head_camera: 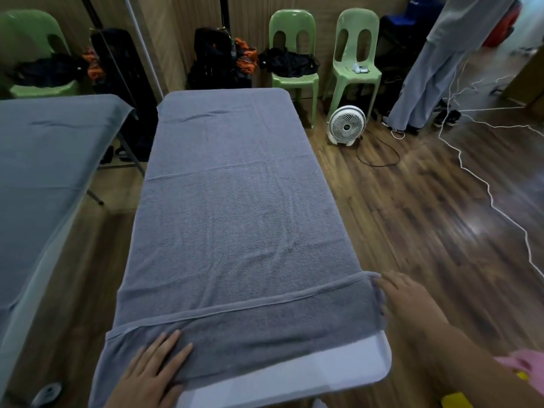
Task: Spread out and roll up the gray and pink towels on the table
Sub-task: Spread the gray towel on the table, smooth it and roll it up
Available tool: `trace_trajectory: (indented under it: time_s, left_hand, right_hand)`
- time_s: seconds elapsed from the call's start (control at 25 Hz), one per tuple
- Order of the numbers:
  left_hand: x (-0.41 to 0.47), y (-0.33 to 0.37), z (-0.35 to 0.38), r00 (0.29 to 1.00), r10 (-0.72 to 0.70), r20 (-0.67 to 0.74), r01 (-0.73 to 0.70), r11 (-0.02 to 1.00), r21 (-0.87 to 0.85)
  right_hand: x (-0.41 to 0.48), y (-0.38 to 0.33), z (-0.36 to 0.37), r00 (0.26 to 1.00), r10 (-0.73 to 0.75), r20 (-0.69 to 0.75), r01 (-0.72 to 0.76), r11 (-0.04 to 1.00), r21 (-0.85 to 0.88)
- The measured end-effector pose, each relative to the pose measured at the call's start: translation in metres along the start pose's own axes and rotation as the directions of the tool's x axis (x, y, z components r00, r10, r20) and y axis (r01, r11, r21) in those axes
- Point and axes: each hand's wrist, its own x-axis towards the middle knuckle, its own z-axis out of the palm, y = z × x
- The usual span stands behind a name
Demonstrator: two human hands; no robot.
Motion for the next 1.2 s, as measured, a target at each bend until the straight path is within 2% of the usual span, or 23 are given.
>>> trace_trajectory:
  time_s: [0.08, 0.12, 0.16, 0.24, 0.28, 0.44, 0.52, 0.56, 0.64, 0.76, 0.8, 0.88, 0.96, 1.04, 1.08, 1.12, 1.2]
  left_hand:
    - [-0.012, -0.016, -0.002, 0.999, -0.037, -0.030, 0.037, 0.999, 0.021]
    - [-0.018, -0.025, -0.002, 0.999, -0.042, -0.014, 0.043, 0.998, 0.036]
    - [-0.025, -0.034, -0.002, 0.998, -0.059, 0.022, 0.057, 0.997, 0.049]
    - [-0.035, -0.048, 0.000, 0.996, -0.056, 0.076, 0.054, 0.998, 0.031]
    - [-0.039, -0.054, 0.001, 0.998, -0.042, 0.050, 0.041, 0.999, 0.016]
    - [-0.051, -0.063, -0.010, 0.977, 0.047, -0.207, -0.066, 0.994, -0.085]
    - [-0.045, -0.063, -0.028, 0.947, -0.037, -0.320, -0.010, 0.990, -0.143]
    - [-0.038, -0.064, -0.036, 0.937, -0.141, -0.320, 0.087, 0.980, -0.178]
    - [-0.018, -0.069, -0.054, 0.907, -0.369, -0.203, 0.334, 0.924, -0.185]
    - [0.009, -0.075, -0.078, 0.910, -0.384, -0.157, 0.379, 0.923, -0.061]
    - [0.016, -0.073, -0.081, 0.907, -0.367, -0.205, 0.375, 0.927, -0.003]
    - [0.035, -0.048, -0.077, 0.898, -0.290, -0.331, 0.342, 0.933, 0.109]
    - [0.057, 0.015, -0.053, 0.922, -0.109, -0.372, 0.149, 0.985, 0.081]
    - [0.075, 0.083, -0.016, 0.947, 0.094, -0.309, -0.090, 0.996, 0.027]
    - [0.080, 0.101, -0.002, 0.956, 0.137, -0.260, -0.144, 0.989, -0.010]
    - [0.080, 0.104, 0.006, 0.961, 0.143, -0.237, -0.155, 0.988, -0.030]
    - [0.068, 0.068, 0.010, 0.965, 0.123, -0.232, -0.122, 0.992, 0.018]
  right_hand:
    - [-0.009, -0.024, 0.009, 0.970, -0.240, 0.032, 0.238, 0.969, 0.063]
    - [-0.016, -0.032, 0.020, 0.952, -0.306, 0.010, 0.305, 0.950, 0.073]
    - [-0.020, -0.041, 0.026, 0.953, -0.301, -0.021, 0.302, 0.947, 0.110]
    - [-0.028, -0.049, 0.033, 0.970, -0.197, -0.145, 0.223, 0.957, 0.187]
    - [-0.029, -0.052, 0.035, 0.958, -0.180, -0.225, 0.227, 0.952, 0.206]
    - [-0.034, -0.057, 0.021, 0.936, -0.188, -0.299, 0.270, 0.926, 0.264]
    - [-0.022, -0.055, 0.003, 0.979, -0.087, -0.185, 0.140, 0.945, 0.296]
    - [-0.011, -0.056, -0.011, 0.993, -0.060, -0.106, 0.089, 0.953, 0.290]
    - [0.020, -0.056, -0.030, 0.995, -0.091, -0.031, 0.095, 0.966, 0.241]
    - [0.062, -0.051, -0.039, 0.997, -0.073, 0.035, 0.066, 0.984, 0.165]
    - [0.068, -0.055, -0.040, 0.997, -0.064, -0.035, 0.068, 0.991, 0.116]
    - [0.068, -0.085, -0.031, 0.960, -0.143, -0.241, 0.147, 0.989, -0.002]
    - [0.054, -0.153, -0.013, 0.894, -0.301, -0.332, 0.331, 0.943, 0.036]
    - [0.038, -0.226, 0.016, 0.834, -0.454, -0.315, 0.497, 0.865, 0.072]
    - [0.034, -0.247, 0.030, 0.842, -0.476, -0.255, 0.516, 0.849, 0.118]
    - [0.032, -0.249, 0.042, 0.856, -0.474, -0.205, 0.505, 0.852, 0.139]
    - [0.034, -0.205, 0.049, 0.888, -0.419, -0.191, 0.447, 0.884, 0.138]
